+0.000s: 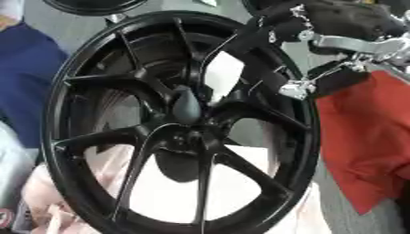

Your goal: Pull the pin out of the wheel hub.

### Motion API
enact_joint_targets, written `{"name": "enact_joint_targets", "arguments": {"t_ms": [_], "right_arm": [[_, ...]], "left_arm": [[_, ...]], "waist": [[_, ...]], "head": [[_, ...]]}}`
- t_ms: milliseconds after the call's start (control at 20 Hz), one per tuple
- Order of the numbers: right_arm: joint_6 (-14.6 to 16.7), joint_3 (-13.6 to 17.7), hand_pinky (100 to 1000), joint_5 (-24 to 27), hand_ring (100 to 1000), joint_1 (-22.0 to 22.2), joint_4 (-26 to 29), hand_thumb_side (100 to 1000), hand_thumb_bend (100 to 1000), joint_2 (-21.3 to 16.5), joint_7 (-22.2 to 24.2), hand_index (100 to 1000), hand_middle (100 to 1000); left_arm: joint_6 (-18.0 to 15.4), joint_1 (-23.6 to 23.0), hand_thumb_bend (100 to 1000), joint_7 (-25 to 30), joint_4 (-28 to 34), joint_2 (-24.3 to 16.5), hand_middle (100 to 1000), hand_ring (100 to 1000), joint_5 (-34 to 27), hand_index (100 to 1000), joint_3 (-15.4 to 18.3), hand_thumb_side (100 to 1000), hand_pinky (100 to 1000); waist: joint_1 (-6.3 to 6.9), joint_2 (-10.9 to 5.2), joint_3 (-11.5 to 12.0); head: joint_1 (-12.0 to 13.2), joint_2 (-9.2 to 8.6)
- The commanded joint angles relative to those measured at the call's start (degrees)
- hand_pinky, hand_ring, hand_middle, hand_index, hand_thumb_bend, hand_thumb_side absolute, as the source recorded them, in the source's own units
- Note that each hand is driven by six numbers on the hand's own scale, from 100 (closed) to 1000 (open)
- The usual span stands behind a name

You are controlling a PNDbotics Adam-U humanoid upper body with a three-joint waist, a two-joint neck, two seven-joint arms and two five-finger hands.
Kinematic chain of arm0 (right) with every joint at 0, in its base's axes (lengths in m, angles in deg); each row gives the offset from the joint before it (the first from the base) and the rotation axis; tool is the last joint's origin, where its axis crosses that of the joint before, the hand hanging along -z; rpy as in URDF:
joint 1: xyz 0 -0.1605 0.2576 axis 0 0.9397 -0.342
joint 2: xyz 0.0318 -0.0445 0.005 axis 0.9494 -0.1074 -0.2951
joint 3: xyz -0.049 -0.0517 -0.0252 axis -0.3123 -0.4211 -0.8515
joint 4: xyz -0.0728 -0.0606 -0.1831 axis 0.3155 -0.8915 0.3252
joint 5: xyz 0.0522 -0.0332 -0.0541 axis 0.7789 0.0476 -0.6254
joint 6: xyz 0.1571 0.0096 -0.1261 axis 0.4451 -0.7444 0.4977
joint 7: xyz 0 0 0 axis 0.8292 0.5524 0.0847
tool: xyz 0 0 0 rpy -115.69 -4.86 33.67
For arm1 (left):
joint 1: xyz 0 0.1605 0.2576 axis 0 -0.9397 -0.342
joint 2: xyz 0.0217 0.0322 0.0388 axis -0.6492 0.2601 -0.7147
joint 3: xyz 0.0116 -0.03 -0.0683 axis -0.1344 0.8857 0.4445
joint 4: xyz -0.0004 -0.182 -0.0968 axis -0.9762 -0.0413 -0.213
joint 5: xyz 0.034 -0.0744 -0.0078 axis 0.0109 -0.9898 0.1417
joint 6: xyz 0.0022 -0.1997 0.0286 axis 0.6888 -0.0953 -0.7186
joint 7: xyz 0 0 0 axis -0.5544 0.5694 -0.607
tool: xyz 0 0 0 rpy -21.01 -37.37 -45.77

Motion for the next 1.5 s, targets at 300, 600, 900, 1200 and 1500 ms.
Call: {"name": "enact_joint_targets", "arguments": {"t_ms": [300,600,900,1200,1500], "right_arm": [[-0.5,0.8,911,-2.0,880,-0.7,0.2,100,229,-1.1,1.1,928,834],[-1.3,0.6,904,-0.7,879,-0.9,0.2,100,196,-0.8,2.8,925,836],[-2.2,0.6,899,0.4,877,-1.4,0.2,100,161,-0.4,3.7,919,832],[-2.5,0.9,900,1.9,878,-1.9,0.2,107,132,-0.7,6.1,915,830],[-1.8,3.6,895,7.7,881,-2.2,0.2,157,100,-1.4,11.7,913,833]], "left_arm": [[-0.2,0.3,668,0.0,1.3,-1.0,470,529,0.2,696,0.4,407,642],[-0.2,0.6,667,0.2,1.3,-1.1,470,528,0.3,696,0.4,407,643],[-0.2,0.7,667,0.2,1.3,-1.2,470,528,0.3,696,0.4,407,644],[-0.2,1.0,667,0.4,1.3,-1.5,470,528,0.4,696,0.3,407,644],[0.0,0.8,667,0.3,1.3,-1.6,471,527,0.6,696,0.5,405,645]], "waist": [[0.17,-0.44,0.1],[-0.24,0.04,0.5],[-0.77,0.42,0.9],[-1.44,0.18,1.0],[-2.12,-0.18,1.0]], "head": [[-0.9,-1.27],[-1.2,-1.8],[-1.5,-1.95],[-1.8,-2.3],[-2.2,-3.0]]}}
